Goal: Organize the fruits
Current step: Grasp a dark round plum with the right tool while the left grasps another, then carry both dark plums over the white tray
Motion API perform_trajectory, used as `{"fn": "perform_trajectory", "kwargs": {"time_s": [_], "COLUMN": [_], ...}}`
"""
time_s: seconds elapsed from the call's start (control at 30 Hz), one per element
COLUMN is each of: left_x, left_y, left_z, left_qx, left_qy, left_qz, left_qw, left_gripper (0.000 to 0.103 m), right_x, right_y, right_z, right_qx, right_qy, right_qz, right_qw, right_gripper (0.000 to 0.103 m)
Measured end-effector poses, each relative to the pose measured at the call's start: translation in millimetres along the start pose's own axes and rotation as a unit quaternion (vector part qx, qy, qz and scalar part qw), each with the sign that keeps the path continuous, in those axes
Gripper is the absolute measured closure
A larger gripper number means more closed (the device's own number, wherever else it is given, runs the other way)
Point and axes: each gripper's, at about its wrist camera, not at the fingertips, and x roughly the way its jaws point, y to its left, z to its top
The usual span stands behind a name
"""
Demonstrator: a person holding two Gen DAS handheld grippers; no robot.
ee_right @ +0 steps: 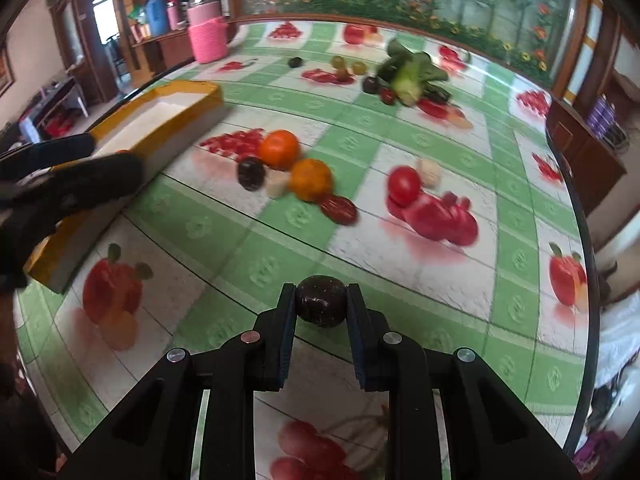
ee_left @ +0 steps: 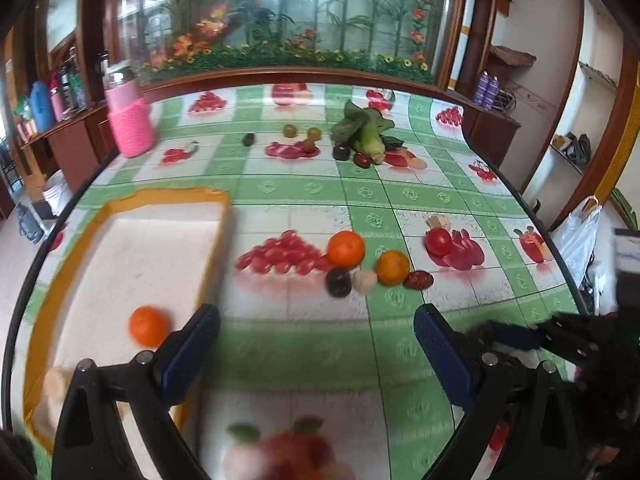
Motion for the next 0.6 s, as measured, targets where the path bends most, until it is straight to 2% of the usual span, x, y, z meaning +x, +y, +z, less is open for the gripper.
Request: {"fn": "perform_trajectory", "kwargs": {"time_s": [0.1,0.17,0.3,0.37,0.4,0.53,0.6], "left_x": [30.2,45.5,61.8,69.0,71.5,71.1,70.1], "left_y": [-1.0,1.0,4.8,5.6,5.6,6.2,4.5], "left_z": [6.6,9.5,8.0,5.2,4.5,3.1,3.4], "left_qx": [0.005,-0.004,-0.021,-0.032,-0.035,-0.049,-0.042], "left_qy": [0.026,0.042,0.052,0.062,0.064,0.047,0.041], "left_qz": [-0.007,-0.026,-0.036,-0.052,-0.059,-0.095,-0.096], "left_qw": [0.9996,0.9988,0.9978,0.9962,0.9956,0.9932,0.9937], "left_gripper": [0.015,0.023,0.032,0.049,0.051,0.075,0.079], "right_x": [-2.9,-3.9,-6.6,-7.7,-7.8,-7.7,-7.0], "right_y": [-11.6,-16.7,-21.0,-22.1,-22.2,-22.6,-22.4], "right_z": [-6.9,-8.5,-11.3,-11.7,-11.4,-11.5,-11.5], "right_qx": [0.018,0.024,0.028,0.028,0.029,0.031,0.033], "right_qy": [0.002,0.001,-0.003,-0.005,-0.006,-0.005,-0.004], "right_qz": [-0.003,-0.001,0.004,0.006,0.008,0.012,0.012], "right_qw": [1.0,1.0,1.0,1.0,1.0,0.999,0.999], "right_gripper": [0.079,0.079,0.079,0.079,0.079,0.078,0.078]}}
